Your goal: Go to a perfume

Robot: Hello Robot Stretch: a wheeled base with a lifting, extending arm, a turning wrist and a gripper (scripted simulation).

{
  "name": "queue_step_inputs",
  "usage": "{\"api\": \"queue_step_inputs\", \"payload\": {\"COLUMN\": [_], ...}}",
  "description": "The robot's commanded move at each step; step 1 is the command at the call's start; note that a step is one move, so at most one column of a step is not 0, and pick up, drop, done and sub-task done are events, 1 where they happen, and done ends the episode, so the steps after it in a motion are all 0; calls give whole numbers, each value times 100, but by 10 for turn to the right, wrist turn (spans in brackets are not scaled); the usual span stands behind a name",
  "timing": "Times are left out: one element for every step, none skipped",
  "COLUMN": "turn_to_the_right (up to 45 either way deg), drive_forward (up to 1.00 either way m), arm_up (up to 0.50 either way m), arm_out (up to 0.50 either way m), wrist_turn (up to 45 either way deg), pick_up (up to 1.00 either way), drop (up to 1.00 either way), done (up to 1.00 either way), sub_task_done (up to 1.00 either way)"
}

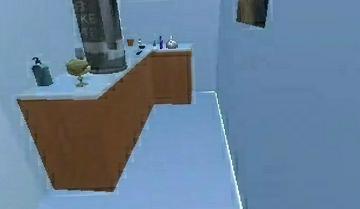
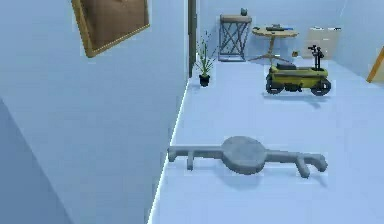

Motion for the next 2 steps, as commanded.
{"api": "queue_step_inputs", "payload": {"turn_to_the_right": [0, 0], "drive_forward": [100, 100], "arm_up": [0, 0], "arm_out": [0, 0], "wrist_turn": [0, 0], "pick_up": [0, 0], "drop": [0, 0], "done": [0, 0], "sub_task_done": [0, 0]}}
